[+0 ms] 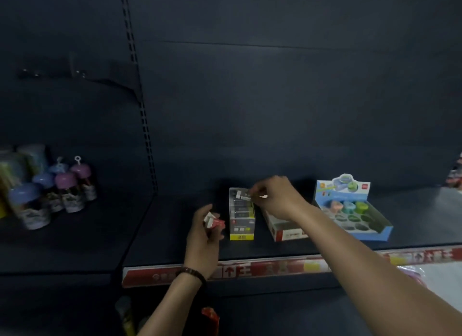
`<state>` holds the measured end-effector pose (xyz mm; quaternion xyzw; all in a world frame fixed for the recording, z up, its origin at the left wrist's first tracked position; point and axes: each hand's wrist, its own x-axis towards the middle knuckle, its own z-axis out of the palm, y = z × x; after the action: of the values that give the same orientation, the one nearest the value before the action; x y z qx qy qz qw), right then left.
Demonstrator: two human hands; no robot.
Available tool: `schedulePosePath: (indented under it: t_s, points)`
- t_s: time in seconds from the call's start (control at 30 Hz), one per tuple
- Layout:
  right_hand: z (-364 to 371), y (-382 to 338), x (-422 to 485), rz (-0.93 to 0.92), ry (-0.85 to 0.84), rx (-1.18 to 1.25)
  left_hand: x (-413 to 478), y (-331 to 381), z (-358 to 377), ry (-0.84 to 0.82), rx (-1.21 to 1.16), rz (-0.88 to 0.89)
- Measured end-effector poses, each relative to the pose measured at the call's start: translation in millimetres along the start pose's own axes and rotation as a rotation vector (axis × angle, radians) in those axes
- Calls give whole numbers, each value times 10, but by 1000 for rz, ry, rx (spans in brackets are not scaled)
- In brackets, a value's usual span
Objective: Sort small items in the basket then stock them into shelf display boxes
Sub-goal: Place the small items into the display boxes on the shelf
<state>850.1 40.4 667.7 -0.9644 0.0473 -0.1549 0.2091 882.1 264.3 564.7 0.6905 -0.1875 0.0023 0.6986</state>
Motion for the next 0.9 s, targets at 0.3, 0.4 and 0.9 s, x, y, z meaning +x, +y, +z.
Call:
schedulePosePath:
  t_s: [0.3, 0.4, 0.9]
  points:
    - [223, 93, 342, -37, -192, 13, 67, -100, 25, 60, -97, -106]
    - [202, 140, 332, -9, -196, 85, 76, -111, 21, 40, -74, -91]
    - [48, 56, 1, -50, -82, 332, -41, 113, 35, 44, -168, 44]
